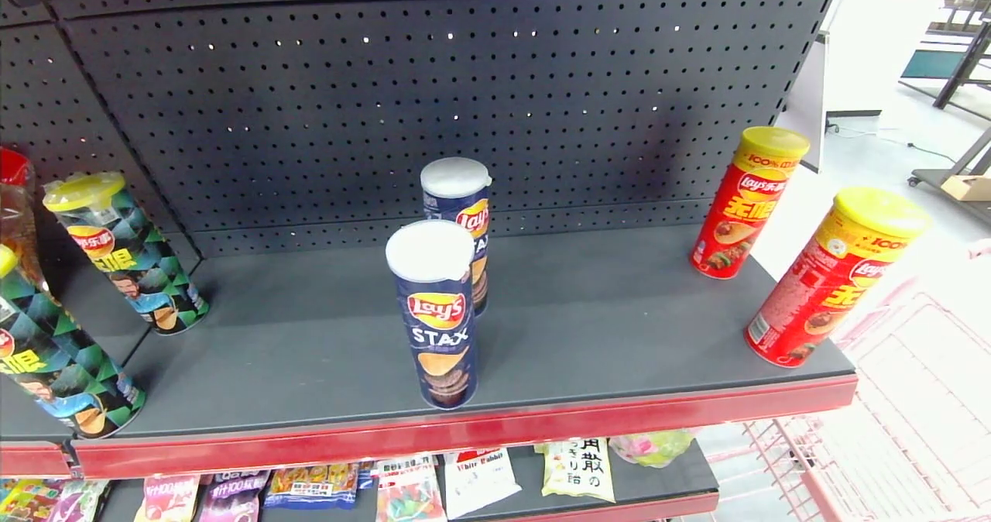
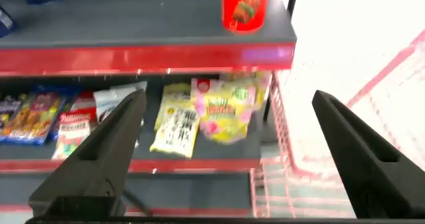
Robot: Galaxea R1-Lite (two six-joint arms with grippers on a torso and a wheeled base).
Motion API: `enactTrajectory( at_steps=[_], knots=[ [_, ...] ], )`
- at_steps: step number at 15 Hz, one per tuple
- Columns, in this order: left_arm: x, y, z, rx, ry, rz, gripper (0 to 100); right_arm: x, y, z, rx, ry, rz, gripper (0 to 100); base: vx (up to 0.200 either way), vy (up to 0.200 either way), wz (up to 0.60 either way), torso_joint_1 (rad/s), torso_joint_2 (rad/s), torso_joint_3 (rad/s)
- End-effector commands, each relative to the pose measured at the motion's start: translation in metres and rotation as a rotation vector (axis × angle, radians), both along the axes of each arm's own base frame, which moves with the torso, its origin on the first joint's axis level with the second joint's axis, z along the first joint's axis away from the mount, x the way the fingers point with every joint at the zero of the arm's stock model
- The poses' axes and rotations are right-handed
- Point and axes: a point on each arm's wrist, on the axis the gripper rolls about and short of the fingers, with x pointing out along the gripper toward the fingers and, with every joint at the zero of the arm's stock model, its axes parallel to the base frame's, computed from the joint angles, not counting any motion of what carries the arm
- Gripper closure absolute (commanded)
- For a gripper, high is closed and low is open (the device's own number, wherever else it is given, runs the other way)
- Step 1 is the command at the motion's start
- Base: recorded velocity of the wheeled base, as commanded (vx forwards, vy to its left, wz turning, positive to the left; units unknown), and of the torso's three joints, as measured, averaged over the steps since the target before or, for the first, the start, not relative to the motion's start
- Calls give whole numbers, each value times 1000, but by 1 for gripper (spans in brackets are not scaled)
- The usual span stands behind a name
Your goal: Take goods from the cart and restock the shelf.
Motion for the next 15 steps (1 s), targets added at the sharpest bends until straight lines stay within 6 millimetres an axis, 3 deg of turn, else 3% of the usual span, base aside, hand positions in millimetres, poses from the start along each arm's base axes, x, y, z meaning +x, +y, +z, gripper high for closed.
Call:
enactTrajectory(
  at_steps=[1,3,5,15],
  knots=[
    [0,0,0,-2,1,0,0,-4,0,-4,-19,-73,1,0,0,0,0,0,0,0],
    [0,0,0,0,1,0,0,-3,0,-5,12,-91,-6,0,0,0,0,0,0,0],
    [0,0,0,0,1,0,0,-1,0,-8,-74,-98,-11,0,0,0,0,0,0,0],
    [0,0,0,-2,-1,2,0,1,-2,-11,-12,-93,-77,0,0,0,0,0,0,0]
  ],
)
